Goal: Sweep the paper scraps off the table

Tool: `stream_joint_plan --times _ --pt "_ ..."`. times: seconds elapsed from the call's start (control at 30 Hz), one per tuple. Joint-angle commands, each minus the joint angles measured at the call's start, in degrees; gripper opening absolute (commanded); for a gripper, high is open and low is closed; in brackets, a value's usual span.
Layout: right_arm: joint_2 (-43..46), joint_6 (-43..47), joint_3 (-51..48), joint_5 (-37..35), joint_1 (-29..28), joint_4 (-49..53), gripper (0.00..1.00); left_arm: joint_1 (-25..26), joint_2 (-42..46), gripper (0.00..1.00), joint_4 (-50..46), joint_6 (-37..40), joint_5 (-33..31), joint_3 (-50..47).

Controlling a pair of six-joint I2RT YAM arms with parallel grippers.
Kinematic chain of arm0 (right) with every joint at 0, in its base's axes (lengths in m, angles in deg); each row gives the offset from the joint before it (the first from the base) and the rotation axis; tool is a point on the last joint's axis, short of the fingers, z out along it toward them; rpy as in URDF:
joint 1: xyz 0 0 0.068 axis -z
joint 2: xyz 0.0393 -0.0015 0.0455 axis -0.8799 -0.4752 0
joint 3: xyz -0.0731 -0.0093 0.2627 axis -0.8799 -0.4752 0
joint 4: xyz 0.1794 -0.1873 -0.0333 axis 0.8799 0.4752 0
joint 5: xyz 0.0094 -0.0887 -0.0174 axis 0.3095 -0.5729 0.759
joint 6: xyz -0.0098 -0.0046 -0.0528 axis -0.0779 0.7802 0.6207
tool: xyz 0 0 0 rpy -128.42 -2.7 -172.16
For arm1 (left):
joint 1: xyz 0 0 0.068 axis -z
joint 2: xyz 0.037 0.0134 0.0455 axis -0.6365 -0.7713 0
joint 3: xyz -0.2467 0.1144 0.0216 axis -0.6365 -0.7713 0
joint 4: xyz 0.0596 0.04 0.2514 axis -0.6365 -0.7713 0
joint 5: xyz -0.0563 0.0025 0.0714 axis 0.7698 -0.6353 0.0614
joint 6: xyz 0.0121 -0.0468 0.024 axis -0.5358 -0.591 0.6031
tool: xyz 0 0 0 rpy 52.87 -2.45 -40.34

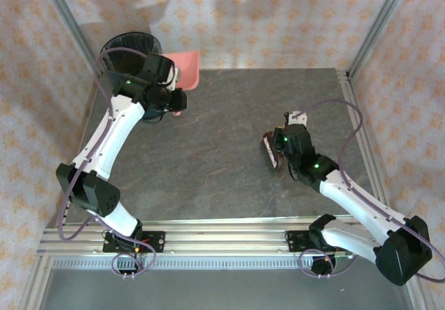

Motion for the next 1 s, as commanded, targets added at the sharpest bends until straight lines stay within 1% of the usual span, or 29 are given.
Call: stream_joint_plan --times 0.0,0.27,0.53,0.8,0.97 --pt "2.2 -0.5 -0.6 -4.8 0.2 -1.2 0.00 2.9 -1.3 0.00 -3.9 6.3 -6.4 -0.2" --pt "3.6 0.7 -0.4 -8.3 0.3 1.5 0.00 9.0 -8.5 0.00 -5.5 7.9 -9.7 -0.3" --pt "5.4 1.8 -0.7 -10.5 0.2 3.4 0.00 14.3 -16.5 0.00 -4.7 8.7 -9.5 0.5" --pt "6.4 1.9 -0.8 -10.8 0.2 4.1 0.00 17.0 -25.0 0.00 -6.3 9.6 -8.3 4.6" --pt "6.4 1.7 -0.9 -10.5 0.3 4.2 0.00 17.5 -28.5 0.00 -7.0 9.8 -7.2 6.1"
